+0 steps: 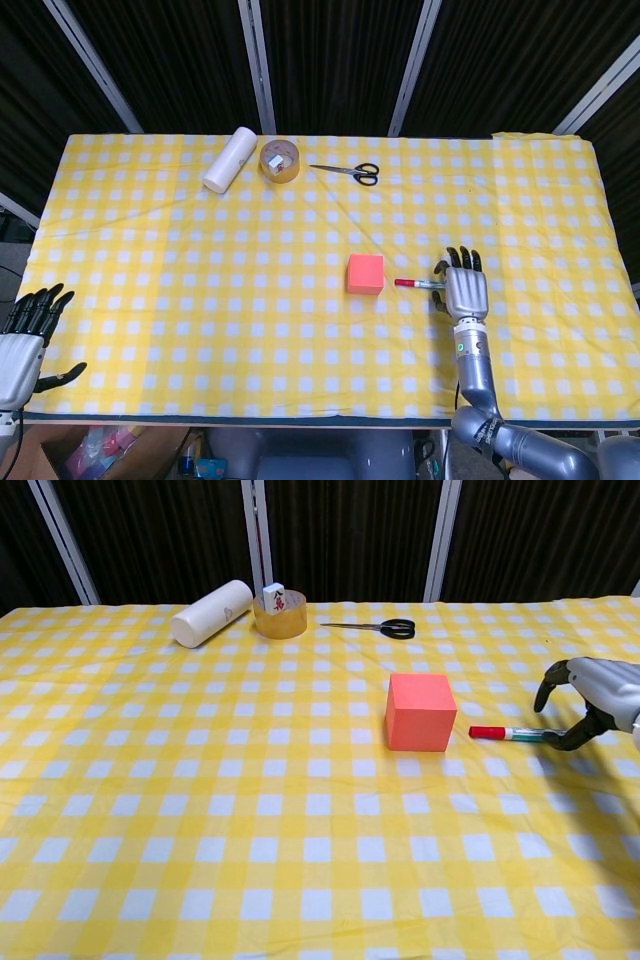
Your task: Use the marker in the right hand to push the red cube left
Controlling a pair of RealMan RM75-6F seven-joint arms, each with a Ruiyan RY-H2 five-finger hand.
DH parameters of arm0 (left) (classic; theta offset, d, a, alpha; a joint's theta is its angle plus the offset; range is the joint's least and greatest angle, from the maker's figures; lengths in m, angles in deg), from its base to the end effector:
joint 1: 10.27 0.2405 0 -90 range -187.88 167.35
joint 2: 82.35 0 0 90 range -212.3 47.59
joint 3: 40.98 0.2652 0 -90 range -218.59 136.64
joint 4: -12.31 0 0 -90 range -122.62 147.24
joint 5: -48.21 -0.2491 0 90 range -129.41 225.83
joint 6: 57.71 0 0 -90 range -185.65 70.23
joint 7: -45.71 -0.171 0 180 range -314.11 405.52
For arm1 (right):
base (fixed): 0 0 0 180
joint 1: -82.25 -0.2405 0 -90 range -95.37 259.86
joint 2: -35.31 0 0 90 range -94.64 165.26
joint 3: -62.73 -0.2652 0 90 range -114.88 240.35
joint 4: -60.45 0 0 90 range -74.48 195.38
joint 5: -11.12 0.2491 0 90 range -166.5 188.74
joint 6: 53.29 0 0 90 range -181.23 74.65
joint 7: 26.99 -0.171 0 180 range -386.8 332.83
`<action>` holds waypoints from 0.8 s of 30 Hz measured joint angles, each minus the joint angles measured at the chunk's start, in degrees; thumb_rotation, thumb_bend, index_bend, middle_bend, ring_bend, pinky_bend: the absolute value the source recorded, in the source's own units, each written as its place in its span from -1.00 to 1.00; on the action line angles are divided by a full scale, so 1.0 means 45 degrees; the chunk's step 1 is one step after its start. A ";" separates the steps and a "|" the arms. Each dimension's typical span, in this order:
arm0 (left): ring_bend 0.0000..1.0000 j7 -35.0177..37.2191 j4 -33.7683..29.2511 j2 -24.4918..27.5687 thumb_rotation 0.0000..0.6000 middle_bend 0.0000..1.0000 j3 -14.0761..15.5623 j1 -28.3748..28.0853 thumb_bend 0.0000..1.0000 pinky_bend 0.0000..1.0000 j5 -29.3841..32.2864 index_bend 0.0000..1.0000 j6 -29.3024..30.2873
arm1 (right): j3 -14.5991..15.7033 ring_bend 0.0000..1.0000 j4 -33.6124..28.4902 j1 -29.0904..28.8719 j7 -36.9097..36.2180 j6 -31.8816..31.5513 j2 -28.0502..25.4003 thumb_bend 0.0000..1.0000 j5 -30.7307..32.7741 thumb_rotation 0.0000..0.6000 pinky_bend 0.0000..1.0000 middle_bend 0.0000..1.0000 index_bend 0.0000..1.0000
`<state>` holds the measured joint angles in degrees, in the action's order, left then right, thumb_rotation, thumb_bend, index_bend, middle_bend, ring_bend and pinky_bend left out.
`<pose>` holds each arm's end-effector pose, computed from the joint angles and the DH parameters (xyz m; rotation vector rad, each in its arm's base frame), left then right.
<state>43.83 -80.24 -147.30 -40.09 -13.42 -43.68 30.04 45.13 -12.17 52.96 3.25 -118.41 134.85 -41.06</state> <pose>-0.3244 0.1849 0.1119 -1.4713 -0.8833 -0.9158 -0.2574 -0.3747 -0.0591 1.3681 -1.0694 0.6945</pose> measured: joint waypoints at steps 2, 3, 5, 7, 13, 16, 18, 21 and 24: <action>-1.00 0.0009 -0.0004 0.0001 1.00 -1.00 -0.0003 0.0004 -1.00 -1.00 0.0005 -1.00 0.0008 | -0.0002 -1.00 0.0249 -0.0054 -0.0046 0.0046 0.0116 -0.19 0.0051 1.00 -0.91 -0.69 -0.17; -1.00 0.0015 -0.0003 0.0002 1.00 -1.00 -0.0005 0.0001 -1.00 -1.00 0.0015 -1.00 -0.0003 | 0.0001 -1.00 0.0352 -0.0078 -0.0063 0.0064 0.0166 -0.21 0.0064 1.00 -0.91 -0.69 -0.17; -1.00 0.0022 -0.0003 0.0004 1.00 -1.00 -0.0006 -0.0008 -1.00 -1.00 0.0029 -1.00 -0.0031 | 0.0017 -1.00 0.0595 -0.0133 -0.0106 0.0095 0.0281 -0.22 0.0061 1.00 -0.91 -0.68 -0.17; -1.00 0.0030 -0.0007 0.0010 1.00 -1.00 -0.0005 -0.0021 -1.00 -1.00 0.0048 -1.00 -0.0065 | 0.0030 -1.00 0.0811 -0.0183 -0.0158 0.0122 0.0381 -0.22 0.0046 1.00 -0.91 -0.68 -0.17; -1.00 0.0096 -0.0044 0.0035 1.00 -1.00 -0.0012 -0.0042 -1.00 -1.00 0.0109 -1.00 -0.0132 | 0.0003 -1.00 0.1545 -0.0387 -0.0330 0.0303 0.0671 -0.23 0.0074 1.00 -0.91 -0.68 -0.17; -1.00 0.0120 -0.0065 0.0053 1.00 -1.00 -0.0013 -0.0051 -1.00 -1.00 0.0130 -1.00 -0.0156 | -0.0028 -1.00 0.1843 -0.0463 -0.0415 0.0456 0.0790 -0.23 0.0167 1.00 -0.91 -0.67 -0.17; -1.00 0.0133 -0.0072 0.0058 1.00 -1.00 -0.0014 -0.0051 -1.00 -1.00 0.0133 -1.00 -0.0155 | -0.0038 -1.00 0.1997 -0.0498 -0.0456 0.0533 0.0848 -0.22 0.0212 1.00 -0.91 -0.67 -0.16; -1.00 0.0179 -0.0096 0.0080 1.00 -1.00 -0.0009 -0.0057 -1.00 -1.00 0.0155 -1.00 -0.0187 | -0.0004 -0.99 0.2234 -0.0527 -0.0499 0.0676 0.0936 -0.23 0.0269 1.00 -0.91 -0.65 -0.10; -1.00 0.0217 -0.0115 0.0097 1.00 -1.00 -0.0006 -0.0063 -1.00 -1.00 0.0161 -1.00 -0.0202 | 0.0046 -0.97 0.2454 -0.0555 -0.0588 0.0759 0.1046 -0.22 0.0257 1.00 -0.91 -0.60 0.03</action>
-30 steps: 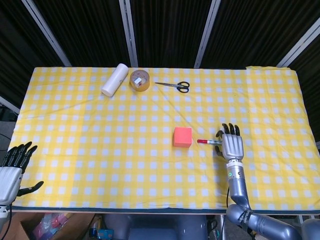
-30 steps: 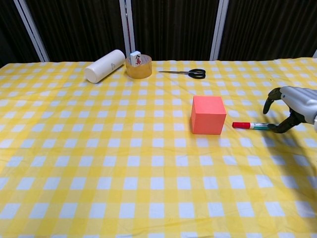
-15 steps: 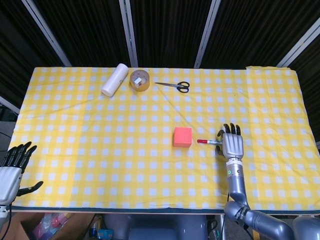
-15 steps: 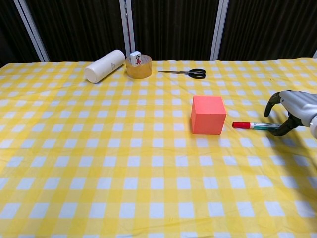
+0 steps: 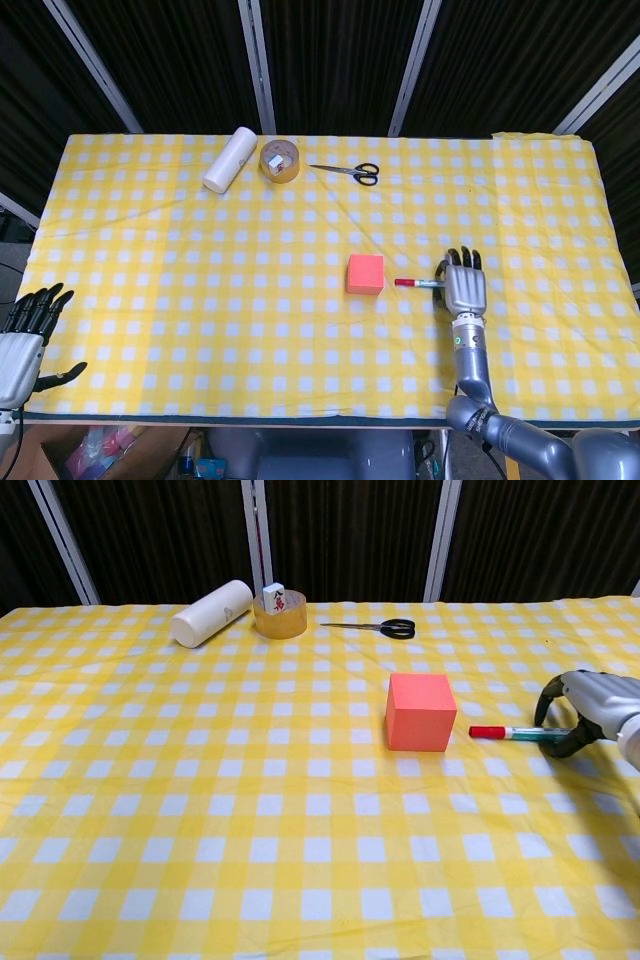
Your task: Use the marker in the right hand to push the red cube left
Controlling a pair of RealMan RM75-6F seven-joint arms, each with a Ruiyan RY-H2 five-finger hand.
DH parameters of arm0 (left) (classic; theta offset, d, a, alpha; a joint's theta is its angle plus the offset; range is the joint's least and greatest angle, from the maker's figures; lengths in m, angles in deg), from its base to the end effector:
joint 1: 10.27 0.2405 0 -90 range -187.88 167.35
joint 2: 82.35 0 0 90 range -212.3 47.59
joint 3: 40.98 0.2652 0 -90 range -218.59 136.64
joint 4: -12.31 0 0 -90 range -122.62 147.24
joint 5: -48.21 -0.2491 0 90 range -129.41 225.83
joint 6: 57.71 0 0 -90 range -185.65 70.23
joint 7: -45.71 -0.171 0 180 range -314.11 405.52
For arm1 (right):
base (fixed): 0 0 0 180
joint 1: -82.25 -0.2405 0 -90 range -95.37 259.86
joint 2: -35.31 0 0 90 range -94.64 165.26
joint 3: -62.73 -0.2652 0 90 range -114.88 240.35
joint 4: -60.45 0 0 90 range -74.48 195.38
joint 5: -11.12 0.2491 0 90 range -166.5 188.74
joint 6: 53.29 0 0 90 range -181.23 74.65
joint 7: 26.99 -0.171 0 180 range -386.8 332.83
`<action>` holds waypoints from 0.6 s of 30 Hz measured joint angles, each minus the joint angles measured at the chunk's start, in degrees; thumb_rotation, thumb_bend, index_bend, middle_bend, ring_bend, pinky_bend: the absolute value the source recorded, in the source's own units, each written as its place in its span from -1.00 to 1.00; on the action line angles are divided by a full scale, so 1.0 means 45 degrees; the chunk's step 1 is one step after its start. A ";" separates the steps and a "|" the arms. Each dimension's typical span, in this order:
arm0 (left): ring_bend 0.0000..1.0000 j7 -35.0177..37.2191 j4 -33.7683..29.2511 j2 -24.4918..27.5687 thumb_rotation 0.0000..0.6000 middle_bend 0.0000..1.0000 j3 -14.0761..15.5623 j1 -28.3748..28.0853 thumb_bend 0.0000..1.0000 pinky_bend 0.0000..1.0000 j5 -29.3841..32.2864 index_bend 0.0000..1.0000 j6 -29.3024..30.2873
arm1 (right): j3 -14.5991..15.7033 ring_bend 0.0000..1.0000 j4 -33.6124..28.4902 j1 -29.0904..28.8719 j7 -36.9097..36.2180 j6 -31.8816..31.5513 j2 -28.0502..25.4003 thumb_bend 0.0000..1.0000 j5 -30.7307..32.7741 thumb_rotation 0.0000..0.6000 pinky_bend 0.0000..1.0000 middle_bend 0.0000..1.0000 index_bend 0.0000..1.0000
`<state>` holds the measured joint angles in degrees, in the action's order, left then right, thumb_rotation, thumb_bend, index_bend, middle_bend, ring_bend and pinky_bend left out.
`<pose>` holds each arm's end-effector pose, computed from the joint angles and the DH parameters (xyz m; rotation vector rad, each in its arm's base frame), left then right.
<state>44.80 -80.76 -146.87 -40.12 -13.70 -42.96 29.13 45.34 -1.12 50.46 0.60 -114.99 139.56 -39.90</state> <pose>-0.3252 0.1866 0.1120 -1.4664 -0.9110 -0.9162 -0.2775 -0.3896 -0.0769 1.3615 -1.0704 0.6424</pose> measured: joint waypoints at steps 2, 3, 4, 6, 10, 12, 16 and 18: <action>-1.00 0.0020 -0.0007 0.0006 1.00 -1.00 0.0000 0.0002 -1.00 -1.00 -0.0007 -1.00 0.0011 | 0.0018 -0.96 0.0068 -0.0011 -0.0101 0.0020 0.0044 -0.23 -0.0052 1.00 -0.91 -0.58 0.11; -1.00 0.0035 -0.0009 0.0008 1.00 -1.00 -0.0001 0.0003 -1.00 -1.00 -0.0011 -1.00 0.0019 | 0.0031 -0.95 0.0102 -0.0015 -0.0169 0.0021 0.0061 -0.23 -0.0108 1.00 -0.91 -0.57 0.13; -1.00 0.0042 -0.0010 0.0010 1.00 -1.00 -0.0001 0.0003 -1.00 -1.00 -0.0012 -1.00 0.0021 | 0.0038 -0.95 0.0118 -0.0017 -0.0206 0.0020 0.0069 -0.23 -0.0142 1.00 -0.91 -0.56 0.14; -1.00 0.0070 -0.0011 0.0019 1.00 -1.00 0.0005 0.0005 -1.00 -1.00 -0.0013 -1.00 0.0020 | 0.0070 -0.95 0.0164 -0.0019 -0.0317 0.0009 0.0087 -0.22 -0.0258 1.00 -0.91 -0.56 0.16; -1.00 0.0133 -0.0022 0.0036 1.00 -1.00 0.0002 -0.0001 -1.00 -1.00 0.0008 -1.00 0.0000 | 0.0135 -0.95 0.0155 -0.0013 -0.0417 -0.0059 0.0048 -0.22 -0.0481 1.00 -0.91 -0.55 0.17; -1.00 0.0174 -0.0031 0.0048 1.00 -1.00 -0.0004 -0.0002 -1.00 -1.00 0.0022 -1.00 -0.0001 | 0.0159 -0.94 0.0089 -0.0005 -0.0466 -0.0145 -0.0030 -0.22 -0.0628 1.00 -0.91 -0.55 0.18; -1.00 0.0237 -0.0060 0.0067 1.00 -1.00 -0.0005 -0.0005 -1.00 -1.00 0.0048 -1.00 -0.0023 | 0.0167 -0.94 -0.0216 0.0028 -0.0608 -0.0355 -0.0360 -0.22 -0.0956 1.00 -0.90 -0.55 0.18; -1.00 0.0246 -0.0077 0.0078 1.00 -1.00 -0.0003 -0.0006 -1.00 -1.00 0.0065 -1.00 -0.0042 | 0.0162 -0.93 -0.0448 0.0055 -0.0682 -0.0439 -0.0597 -0.22 -0.1100 1.00 -0.90 -0.55 0.18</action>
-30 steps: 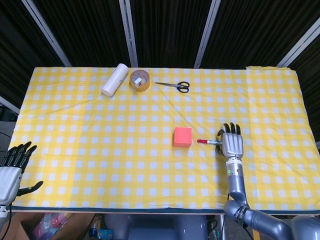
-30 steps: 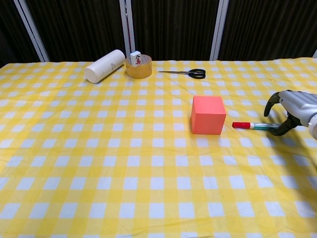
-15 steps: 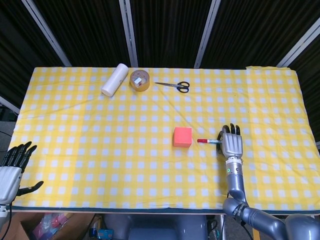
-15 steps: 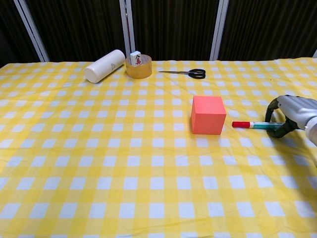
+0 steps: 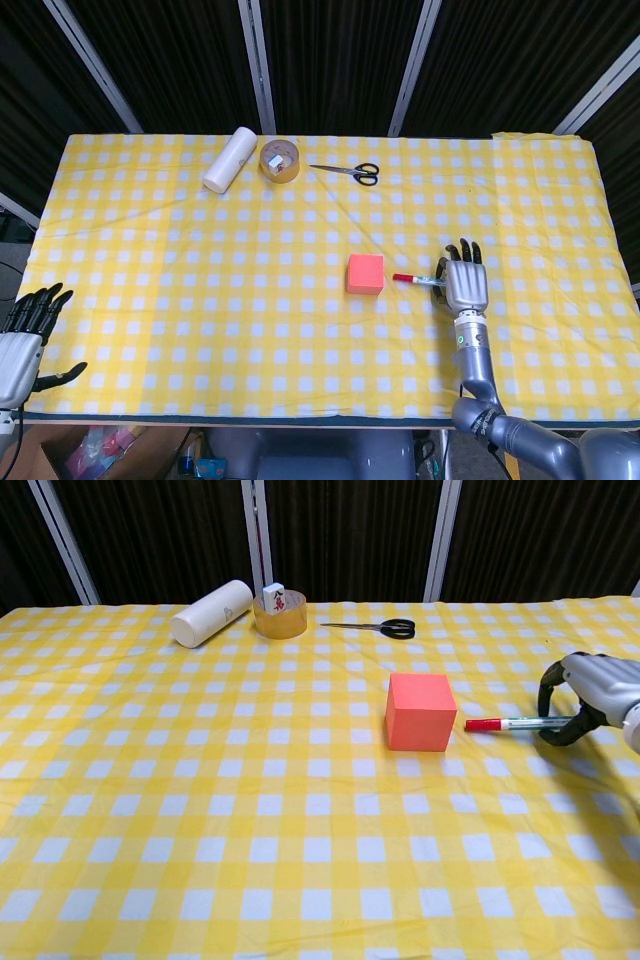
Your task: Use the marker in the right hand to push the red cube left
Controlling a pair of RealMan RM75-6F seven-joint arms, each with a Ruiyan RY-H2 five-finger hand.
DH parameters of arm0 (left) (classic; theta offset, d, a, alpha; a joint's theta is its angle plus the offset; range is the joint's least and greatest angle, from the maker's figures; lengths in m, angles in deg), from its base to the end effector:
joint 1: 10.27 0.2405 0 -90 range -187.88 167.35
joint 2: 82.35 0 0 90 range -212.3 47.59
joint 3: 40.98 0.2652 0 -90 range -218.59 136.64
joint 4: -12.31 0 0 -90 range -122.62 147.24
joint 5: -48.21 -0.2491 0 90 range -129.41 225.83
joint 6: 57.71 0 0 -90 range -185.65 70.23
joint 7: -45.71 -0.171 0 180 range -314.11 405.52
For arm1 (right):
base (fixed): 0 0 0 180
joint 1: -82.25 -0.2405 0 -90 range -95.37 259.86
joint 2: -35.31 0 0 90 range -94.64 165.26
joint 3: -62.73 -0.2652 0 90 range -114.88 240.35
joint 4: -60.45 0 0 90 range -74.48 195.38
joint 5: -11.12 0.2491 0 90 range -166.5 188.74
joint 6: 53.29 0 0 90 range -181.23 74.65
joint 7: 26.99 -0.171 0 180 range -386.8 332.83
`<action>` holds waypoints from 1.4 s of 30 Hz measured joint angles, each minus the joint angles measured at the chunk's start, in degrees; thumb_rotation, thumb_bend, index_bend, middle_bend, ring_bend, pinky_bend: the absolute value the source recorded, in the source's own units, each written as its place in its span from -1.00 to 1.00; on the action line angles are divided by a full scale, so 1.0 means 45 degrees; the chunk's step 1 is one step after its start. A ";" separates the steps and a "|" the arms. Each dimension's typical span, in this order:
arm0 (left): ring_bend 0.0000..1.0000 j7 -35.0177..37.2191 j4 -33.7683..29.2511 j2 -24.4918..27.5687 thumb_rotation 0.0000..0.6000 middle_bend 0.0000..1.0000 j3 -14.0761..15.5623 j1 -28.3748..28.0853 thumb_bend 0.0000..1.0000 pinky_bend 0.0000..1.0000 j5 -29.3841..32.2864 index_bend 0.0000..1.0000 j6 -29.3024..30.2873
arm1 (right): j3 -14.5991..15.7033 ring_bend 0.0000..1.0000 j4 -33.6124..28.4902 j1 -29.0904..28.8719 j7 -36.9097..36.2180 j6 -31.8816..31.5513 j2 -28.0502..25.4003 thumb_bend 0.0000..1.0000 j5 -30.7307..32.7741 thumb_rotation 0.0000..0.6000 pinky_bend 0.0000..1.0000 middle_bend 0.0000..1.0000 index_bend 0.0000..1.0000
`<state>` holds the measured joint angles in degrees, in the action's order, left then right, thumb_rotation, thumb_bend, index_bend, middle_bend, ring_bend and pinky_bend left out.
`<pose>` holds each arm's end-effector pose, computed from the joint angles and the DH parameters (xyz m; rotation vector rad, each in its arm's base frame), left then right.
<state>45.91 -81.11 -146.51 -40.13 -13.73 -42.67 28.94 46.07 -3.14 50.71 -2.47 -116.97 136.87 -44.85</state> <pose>-0.3255 0.1868 0.1133 -1.4575 -0.9305 -0.9258 -0.2695 -0.3933 -0.0587 1.3819 -1.0002 0.7185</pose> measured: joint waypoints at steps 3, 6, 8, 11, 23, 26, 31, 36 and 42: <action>-1.00 0.0026 -0.0039 0.0022 1.00 -1.00 0.0010 0.0003 -1.00 -1.00 0.0010 -1.00 -0.0014 | -0.0017 -0.93 -0.0356 0.0045 -0.0047 -0.0109 -0.0420 -0.22 -0.0174 1.00 -0.90 -0.54 0.18; -1.00 0.0031 -0.0054 0.0028 1.00 -1.00 0.0004 0.0006 -1.00 -1.00 0.0008 -1.00 0.0003 | -0.0008 -0.93 -0.0791 0.0112 -0.0119 -0.0175 -0.0974 -0.22 -0.0390 1.00 -0.90 -0.54 0.18; -1.00 0.0038 -0.0071 0.0034 1.00 -1.00 0.0004 0.0005 -1.00 -1.00 0.0021 -1.00 -0.0010 | 0.0037 -0.93 -0.1110 0.0180 -0.0243 -0.0172 -0.1380 -0.22 -0.0561 1.00 -0.90 -0.53 0.18; -1.00 0.0024 -0.0083 0.0038 1.00 -1.00 0.0011 0.0001 -1.00 -1.00 0.0010 -1.00 -0.0019 | 0.0124 -0.93 -0.1550 0.0300 -0.0540 -0.0128 -0.1855 -0.23 -0.0761 1.00 -0.90 -0.52 0.18; -1.00 0.0087 -0.0148 0.0075 1.00 -1.00 0.0031 -0.0019 -1.00 -1.00 0.0040 -1.00 -0.0102 | 0.0006 -0.93 -0.2859 0.0621 -0.2891 0.0726 -0.2625 -0.22 -0.0615 1.00 -0.90 -0.49 0.18; -1.00 0.0092 -0.0147 0.0081 1.00 -1.00 0.0044 -0.0021 -1.00 -1.00 0.0033 -1.00 -0.0116 | -0.0084 -0.92 -0.3031 0.0641 -0.3297 0.0985 -0.2686 -0.22 -0.0390 1.00 -0.90 -0.49 0.18; -1.00 0.0101 -0.0150 0.0093 1.00 -1.00 0.0055 -0.0024 -1.00 -1.00 0.0013 -1.00 -0.0120 | -0.0025 -0.92 -0.2965 0.0602 -0.3330 0.1071 -0.2663 -0.22 -0.0338 1.00 -0.90 -0.49 0.19; -1.00 0.0139 -0.0154 0.0107 1.00 -1.00 0.0050 -0.0014 -1.00 -1.00 0.0020 -1.00 -0.0098 | 0.0042 -0.92 -0.2666 0.0518 -0.3294 0.1166 -0.2512 -0.22 -0.0249 1.00 -0.90 -0.49 0.19; -1.00 0.0160 -0.0153 0.0119 1.00 -1.00 0.0042 -0.0023 -1.00 -1.00 0.0083 -1.00 -0.0148 | 0.0135 -0.92 -0.2330 0.0457 -0.3494 0.1372 -0.2394 -0.23 -0.0219 1.00 -0.90 -0.48 0.19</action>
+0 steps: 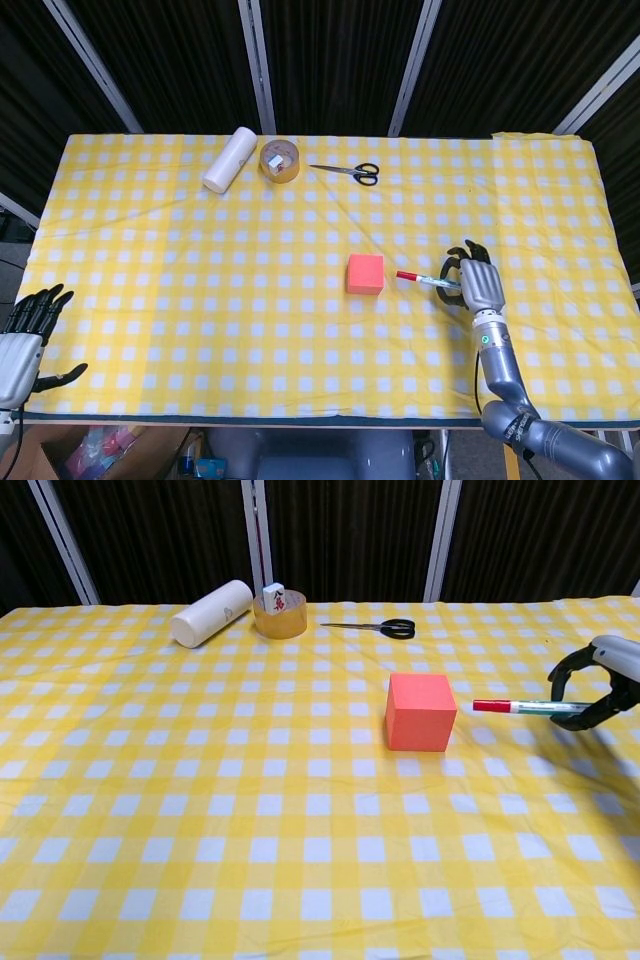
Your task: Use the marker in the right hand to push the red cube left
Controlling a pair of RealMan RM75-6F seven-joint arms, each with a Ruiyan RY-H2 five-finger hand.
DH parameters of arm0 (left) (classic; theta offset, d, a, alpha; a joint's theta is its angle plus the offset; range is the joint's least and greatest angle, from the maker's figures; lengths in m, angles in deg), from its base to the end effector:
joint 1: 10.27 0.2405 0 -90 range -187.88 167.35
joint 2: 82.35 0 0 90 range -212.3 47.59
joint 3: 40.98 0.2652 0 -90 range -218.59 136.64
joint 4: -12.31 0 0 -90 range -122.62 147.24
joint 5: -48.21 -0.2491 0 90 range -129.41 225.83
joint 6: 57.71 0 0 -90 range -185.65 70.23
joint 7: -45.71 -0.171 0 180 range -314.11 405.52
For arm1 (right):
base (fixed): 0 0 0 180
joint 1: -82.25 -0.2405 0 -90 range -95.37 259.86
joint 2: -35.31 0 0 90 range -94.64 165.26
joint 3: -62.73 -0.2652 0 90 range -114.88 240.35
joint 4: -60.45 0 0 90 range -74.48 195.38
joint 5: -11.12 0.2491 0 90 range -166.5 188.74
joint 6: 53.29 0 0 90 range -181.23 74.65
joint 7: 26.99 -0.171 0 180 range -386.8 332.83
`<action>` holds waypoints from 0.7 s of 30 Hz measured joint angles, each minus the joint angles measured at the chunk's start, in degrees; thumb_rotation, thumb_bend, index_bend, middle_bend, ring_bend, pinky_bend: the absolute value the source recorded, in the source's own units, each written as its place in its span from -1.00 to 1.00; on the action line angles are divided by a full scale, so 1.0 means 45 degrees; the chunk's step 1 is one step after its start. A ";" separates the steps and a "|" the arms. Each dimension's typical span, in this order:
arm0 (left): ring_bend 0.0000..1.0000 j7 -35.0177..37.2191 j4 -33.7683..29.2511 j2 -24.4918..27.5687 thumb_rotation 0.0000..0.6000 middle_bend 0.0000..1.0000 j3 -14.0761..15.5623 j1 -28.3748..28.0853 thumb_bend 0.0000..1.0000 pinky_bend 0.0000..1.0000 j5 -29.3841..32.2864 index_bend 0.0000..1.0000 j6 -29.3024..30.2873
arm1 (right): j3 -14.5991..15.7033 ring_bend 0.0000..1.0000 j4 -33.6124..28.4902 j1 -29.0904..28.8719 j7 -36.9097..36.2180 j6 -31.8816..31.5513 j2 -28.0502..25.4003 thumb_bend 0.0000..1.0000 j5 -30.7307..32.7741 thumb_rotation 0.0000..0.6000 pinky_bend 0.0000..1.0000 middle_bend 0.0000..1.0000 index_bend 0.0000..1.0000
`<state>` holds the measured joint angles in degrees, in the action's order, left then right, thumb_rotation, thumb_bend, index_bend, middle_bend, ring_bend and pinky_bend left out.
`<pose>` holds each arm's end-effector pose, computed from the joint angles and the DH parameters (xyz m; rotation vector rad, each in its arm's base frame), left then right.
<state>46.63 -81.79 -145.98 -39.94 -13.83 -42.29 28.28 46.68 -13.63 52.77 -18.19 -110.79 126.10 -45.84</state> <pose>-0.3256 0.1864 0.1134 -1.4558 -0.9552 -0.9248 -0.2761 -0.3868 -0.0264 1.3624 -1.2479 0.8819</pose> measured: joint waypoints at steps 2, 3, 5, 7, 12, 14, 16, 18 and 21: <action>-1.00 0.0004 -0.0001 0.0003 1.00 -1.00 -0.0006 -0.0002 -1.00 -1.00 0.0018 -1.00 -0.0009 | 0.0027 -0.92 0.0064 -0.0003 -0.0173 0.0068 0.0017 -0.22 -0.0049 1.00 -0.90 -0.48 0.19; -1.00 0.0006 -0.0010 0.0005 1.00 -1.00 -0.0006 -0.0004 -1.00 -1.00 0.0024 -1.00 -0.0018 | 0.0030 -0.92 0.0078 -0.0005 -0.0270 0.0101 0.0024 -0.22 -0.0072 1.00 -0.90 -0.48 0.19; -1.00 -0.0003 -0.0016 0.0008 1.00 -1.00 -0.0002 -0.0006 -1.00 -1.00 0.0022 -1.00 -0.0026 | 0.0030 -0.92 0.0089 -0.0012 -0.0566 0.0198 0.0042 -0.22 -0.0133 1.00 -0.90 -0.48 0.20; -1.00 -0.0030 -0.0029 0.0007 1.00 -1.00 0.0006 -0.0011 -1.00 -1.00 0.0016 -1.00 -0.0043 | 0.0030 -0.92 0.0075 -0.0029 -0.0849 0.0302 0.0061 -0.22 -0.0212 1.00 -0.90 -0.48 0.20; -1.00 -0.0021 -0.0048 0.0019 1.00 -1.00 0.0025 -0.0021 -1.00 -1.00 0.0002 -1.00 -0.0075 | 0.0071 -0.92 0.0078 -0.0164 -0.1333 0.0539 0.0250 -0.22 -0.0485 1.00 -0.90 -0.47 0.20; -1.00 -0.0004 -0.0050 0.0026 1.00 -1.00 0.0036 -0.0023 -1.00 -1.00 -0.0015 -1.00 -0.0080 | 0.0078 -0.92 0.0131 -0.0230 -0.1357 0.0570 0.0362 -0.22 -0.0502 1.00 -0.90 -0.47 0.20; -1.00 0.0006 -0.0049 0.0034 1.00 -1.00 0.0045 -0.0026 -1.00 -1.00 -0.0035 -1.00 -0.0082 | 0.0083 -0.92 0.0192 -0.0270 -0.1351 0.0587 0.0442 -0.22 -0.0497 1.00 -0.90 -0.47 0.20; -1.00 0.0023 -0.0052 0.0044 1.00 -1.00 0.0061 -0.0025 -1.00 -1.00 -0.0069 -1.00 -0.0077 | 0.0073 -0.92 0.0277 -0.0332 -0.1319 0.0600 0.0559 -0.22 -0.0469 1.00 -0.90 -0.47 0.20; -1.00 0.0073 -0.0050 0.0060 1.00 -1.00 0.0068 -0.0027 -1.00 -1.00 -0.0097 -1.00 -0.0065 | 0.0004 -0.92 0.0476 -0.0473 -0.1211 0.0626 0.0776 -0.22 -0.0350 1.00 -0.90 -0.46 0.20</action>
<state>46.96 -82.02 -145.71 -39.64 -13.96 -42.73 27.99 46.69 -11.48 50.64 -23.64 -107.97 129.59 -47.41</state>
